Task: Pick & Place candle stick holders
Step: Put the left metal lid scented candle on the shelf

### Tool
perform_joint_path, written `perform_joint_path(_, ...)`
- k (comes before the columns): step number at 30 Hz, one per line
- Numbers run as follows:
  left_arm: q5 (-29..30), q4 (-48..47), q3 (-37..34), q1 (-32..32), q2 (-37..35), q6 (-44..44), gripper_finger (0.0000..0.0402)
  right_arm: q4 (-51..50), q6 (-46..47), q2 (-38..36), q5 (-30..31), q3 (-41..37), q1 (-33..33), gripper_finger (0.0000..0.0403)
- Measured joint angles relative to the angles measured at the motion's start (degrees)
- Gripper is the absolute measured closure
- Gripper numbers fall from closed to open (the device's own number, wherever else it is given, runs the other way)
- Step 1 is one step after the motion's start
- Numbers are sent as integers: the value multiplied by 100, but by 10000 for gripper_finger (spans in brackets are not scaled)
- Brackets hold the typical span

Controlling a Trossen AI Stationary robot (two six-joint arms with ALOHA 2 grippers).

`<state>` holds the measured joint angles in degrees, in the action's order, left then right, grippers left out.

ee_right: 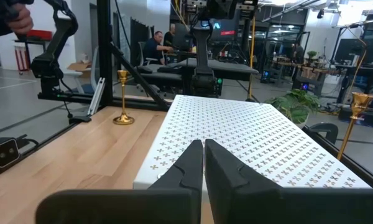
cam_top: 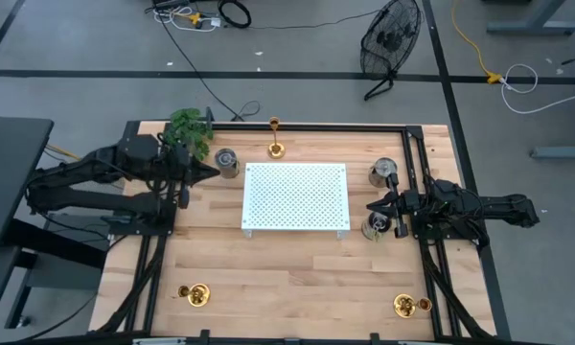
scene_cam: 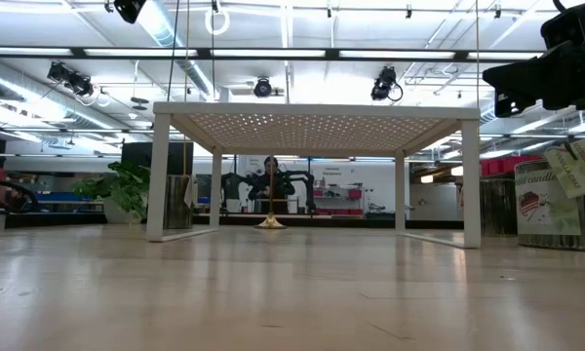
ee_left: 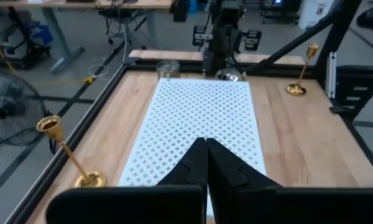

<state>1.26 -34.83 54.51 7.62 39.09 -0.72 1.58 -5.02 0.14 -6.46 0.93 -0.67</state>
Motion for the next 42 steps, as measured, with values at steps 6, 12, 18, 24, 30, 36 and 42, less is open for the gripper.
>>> perform_joint_path(6, -2, -588, 322, 224, 265, -4, 400, -1, -1, -2, -1, -2, 0, 382)
perform_joint_path(12, -9, -799, 344, 333, 471, 29, 400, 0, 0, -2, 0, 0, 0, 382)
perform_joint_path(18, -2, -837, 342, 365, 697, 154, 400, -1, 0, -1, 0, 0, 0, 382)
perform_joint_path(24, 13, -920, 342, 552, 893, 284, 399, 0, -1, -2, -1, 0, 0, 382)
perform_joint_path(30, 17, -1247, 340, 846, 1079, 303, 399, 0, 0, -2, 0, -2, 0, 382)
perform_joint_path(36, 15, -1422, 338, 1181, 1263, 310, 399, -2, 0, -2, 0, 0, 0, 382)
perform_joint_path(42, -41, -1500, 336, 1515, 1420, 306, 399, -1, -1, -1, 0, -2, 0, 382)
